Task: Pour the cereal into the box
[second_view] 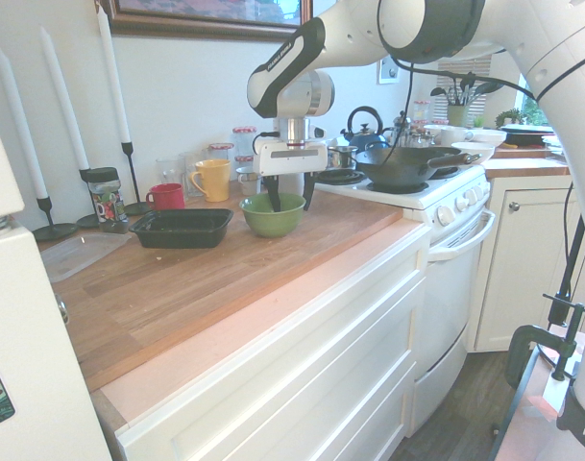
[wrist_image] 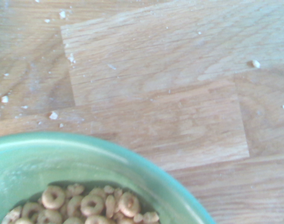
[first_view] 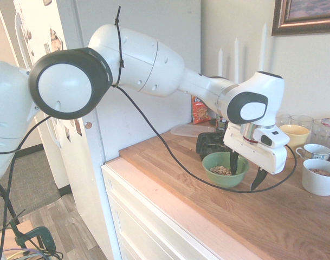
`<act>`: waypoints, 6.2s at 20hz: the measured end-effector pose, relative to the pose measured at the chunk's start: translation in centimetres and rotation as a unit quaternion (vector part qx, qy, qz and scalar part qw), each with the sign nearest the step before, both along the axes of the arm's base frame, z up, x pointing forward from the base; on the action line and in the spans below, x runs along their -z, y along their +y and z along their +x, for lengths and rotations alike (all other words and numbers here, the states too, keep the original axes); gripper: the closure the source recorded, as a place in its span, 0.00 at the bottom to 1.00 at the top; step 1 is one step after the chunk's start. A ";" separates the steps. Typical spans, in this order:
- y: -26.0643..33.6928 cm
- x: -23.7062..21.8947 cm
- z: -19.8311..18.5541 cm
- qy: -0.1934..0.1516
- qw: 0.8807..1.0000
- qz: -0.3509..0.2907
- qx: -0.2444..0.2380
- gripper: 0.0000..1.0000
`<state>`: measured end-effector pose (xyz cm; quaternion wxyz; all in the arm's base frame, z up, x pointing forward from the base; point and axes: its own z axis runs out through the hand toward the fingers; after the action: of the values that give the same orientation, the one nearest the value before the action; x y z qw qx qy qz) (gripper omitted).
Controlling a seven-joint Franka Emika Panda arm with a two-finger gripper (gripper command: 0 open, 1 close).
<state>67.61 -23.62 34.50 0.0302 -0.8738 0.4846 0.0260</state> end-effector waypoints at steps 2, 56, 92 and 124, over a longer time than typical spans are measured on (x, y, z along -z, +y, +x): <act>-0.1 0.0 0.0 0.000 1.000 0.000 0.000 1.00; 10.1 -12.0 6.5 -0.033 0.994 -0.098 -0.046 1.00; 24.0 -7.8 13.0 -0.105 0.831 -0.507 -0.203 1.00; 28.5 -6.0 10.5 -0.130 0.751 -0.594 -0.256 1.00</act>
<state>78.13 4.88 40.54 -0.4403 -0.8017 0.1516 -0.3748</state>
